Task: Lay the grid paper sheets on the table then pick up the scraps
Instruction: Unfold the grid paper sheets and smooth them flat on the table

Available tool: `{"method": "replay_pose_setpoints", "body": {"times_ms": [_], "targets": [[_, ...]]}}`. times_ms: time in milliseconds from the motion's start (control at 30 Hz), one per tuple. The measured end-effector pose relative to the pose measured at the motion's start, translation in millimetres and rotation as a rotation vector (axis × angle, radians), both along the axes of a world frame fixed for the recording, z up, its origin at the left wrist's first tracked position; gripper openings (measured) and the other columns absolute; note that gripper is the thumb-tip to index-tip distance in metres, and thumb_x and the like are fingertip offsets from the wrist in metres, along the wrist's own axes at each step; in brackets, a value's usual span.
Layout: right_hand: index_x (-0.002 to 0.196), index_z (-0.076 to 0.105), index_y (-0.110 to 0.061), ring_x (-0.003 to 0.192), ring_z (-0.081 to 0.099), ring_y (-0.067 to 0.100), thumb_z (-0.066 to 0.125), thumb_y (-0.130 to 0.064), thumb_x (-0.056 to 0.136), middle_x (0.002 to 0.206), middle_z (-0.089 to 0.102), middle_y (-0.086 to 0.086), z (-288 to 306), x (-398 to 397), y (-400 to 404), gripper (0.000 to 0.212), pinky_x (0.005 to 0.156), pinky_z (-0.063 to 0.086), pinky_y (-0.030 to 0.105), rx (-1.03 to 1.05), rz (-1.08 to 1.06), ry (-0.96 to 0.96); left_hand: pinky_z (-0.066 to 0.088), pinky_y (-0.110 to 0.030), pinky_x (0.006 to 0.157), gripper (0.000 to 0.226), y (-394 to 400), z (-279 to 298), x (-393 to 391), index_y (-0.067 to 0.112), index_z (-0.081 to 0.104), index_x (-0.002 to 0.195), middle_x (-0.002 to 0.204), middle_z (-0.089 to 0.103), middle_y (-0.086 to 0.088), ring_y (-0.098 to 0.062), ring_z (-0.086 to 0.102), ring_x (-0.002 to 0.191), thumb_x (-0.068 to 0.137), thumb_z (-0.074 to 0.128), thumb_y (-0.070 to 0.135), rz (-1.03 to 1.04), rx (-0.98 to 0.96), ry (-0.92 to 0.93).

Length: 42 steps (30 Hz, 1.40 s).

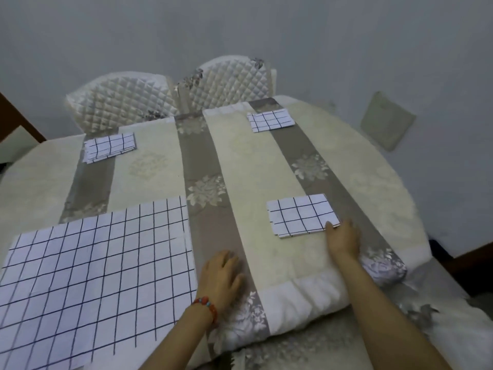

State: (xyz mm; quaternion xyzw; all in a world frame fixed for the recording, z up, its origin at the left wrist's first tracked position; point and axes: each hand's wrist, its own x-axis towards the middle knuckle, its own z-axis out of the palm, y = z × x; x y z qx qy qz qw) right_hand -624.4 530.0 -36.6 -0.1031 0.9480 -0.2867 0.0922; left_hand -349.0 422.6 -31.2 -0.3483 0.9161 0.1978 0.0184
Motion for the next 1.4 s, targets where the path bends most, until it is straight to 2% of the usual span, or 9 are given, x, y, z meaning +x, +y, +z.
{"method": "replay_pose_setpoints", "body": {"times_ms": [100, 200, 533, 667, 800, 900, 1067, 1200, 1400], "targets": [[0.116, 0.053, 0.006, 0.118, 0.044, 0.043, 0.057, -0.026, 0.087, 0.124, 0.049, 0.03, -3.8, -14.1, -4.7, 0.043, 0.098, 0.036, 0.046, 0.034, -0.042, -0.025, 0.041, -0.042, 0.103, 0.068, 12.7, -5.0, -2.6, 0.013, 0.055, 0.121, 0.134, 0.049, -0.011, -0.031, 0.051, 0.121, 0.074, 0.024, 0.05, 0.052, 0.057, -0.019], [0.106, 0.065, -0.001, 0.11, 0.051, 0.042, 0.058, -0.022, 0.085, 0.114, 0.056, 0.028, -5.1, -23.0, -7.6, 0.031, 0.093, 0.041, 0.043, -0.004, -0.032, -0.049, 0.033, -0.039, 0.11, 0.079, 19.1, -3.3, -6.3, 0.014, 0.049, 0.128, 0.141, 0.041, -0.008, -0.028, 0.041, 0.129, 0.07, 0.014, 0.054, 0.07, 0.043, -0.04], [0.093, 0.067, -0.006, 0.088, 0.065, 0.029, 0.06, -0.013, 0.085, 0.093, 0.071, 0.015, 60.6, 7.5, -10.0, 0.013, 0.074, 0.046, 0.033, -0.443, 0.297, 0.045, 0.032, -0.044, 0.112, 0.058, 15.2, 39.2, -72.4, 0.012, 0.047, 0.131, 0.144, 0.038, -0.013, -0.036, 0.042, 0.129, 0.085, 0.036, 0.045, 0.026, 0.086, 0.206], [0.096, 0.069, -0.014, 0.084, 0.064, 0.022, 0.058, -0.017, 0.087, 0.09, 0.072, 0.008, 105.4, 24.5, -5.4, 0.014, 0.07, 0.045, 0.03, -0.441, 0.438, 0.095, 0.043, -0.053, 0.097, 0.049, 9.5, 74.6, -109.3, 0.01, 0.053, 0.122, 0.129, 0.057, -0.019, -0.04, 0.052, 0.121, 0.081, 0.042, 0.033, -0.058, -0.075, 0.413], [0.094, 0.071, -0.015, 0.08, 0.06, 0.007, 0.057, -0.01, 0.085, 0.09, 0.072, 0.002, 148.5, 42.7, 2.7, 0.017, 0.07, 0.043, 0.018, -0.479, 0.566, 0.114, 0.033, -0.046, 0.104, 0.044, 9.4, 118.2, -124.1, 0.015, 0.052, 0.125, 0.134, 0.054, -0.01, -0.031, 0.044, 0.13, 0.082, 0.055, 0.022, -0.138, -0.217, 0.559], [0.093, 0.071, -0.014, 0.075, 0.058, -0.008, 0.061, -0.01, 0.082, 0.087, 0.069, 0.0, 176.4, 57.6, 9.3, 0.015, 0.068, 0.041, 0.004, -0.551, 0.569, 0.059, 0.039, -0.038, 0.097, 0.023, 8.6, 138.0, -119.6, 0.012, 0.065, 0.106, 0.107, 0.07, -0.009, -0.029, 0.063, 0.106, 0.085, 0.057, 0.018, -0.167, -0.106, 0.601], [0.089, 0.066, -0.031, 0.084, 0.063, 0.005, 0.071, -0.022, 0.075, 0.089, 0.07, 0.0, 192.5, 65.4, 38.0, 0.017, 0.074, 0.05, 0.022, -0.537, 0.521, -0.024, 0.037, -0.011, 0.058, 0.013, 1.4, 169.7, -96.7, 0.009, 0.067, 0.076, 0.069, 0.068, -0.005, -0.001, 0.056, 0.062, 0.086, 0.06, 0.014, -0.069, 0.131, 0.746], [0.059, 0.062, -0.016, 0.049, 0.044, -0.001, 0.073, -0.015, 0.075, 0.053, 0.052, -0.008, 188.9, 70.2, 66.3, 0.02, 0.05, 0.035, 0.013, -0.497, 0.417, -0.064, 0.039, -0.021, 0.058, 0.024, -15.3, 189.3, -78.7, 0.028, 0.056, 0.06, 0.053, 0.059, 0.013, 0.002, 0.051, 0.057, 0.083, 0.06, 0.022, 0.03, 0.301, 0.882], [0.055, 0.06, -0.011, 0.05, 0.053, 0.004, 0.067, -0.003, 0.079, 0.047, 0.058, -0.005, 199.7, 91.2, 71.7, 0.027, 0.06, 0.045, 0.024, -0.792, 0.244, -0.088, 0.041, -0.004, 0.055, 0.023, -19.8, 210.7, -60.8, 0.012, 0.06, 0.064, 0.063, 0.057, 0.004, 0.009, 0.054, 0.054, 0.086, 0.057, 0.003, 0.159, 0.42, 1.068]]}}
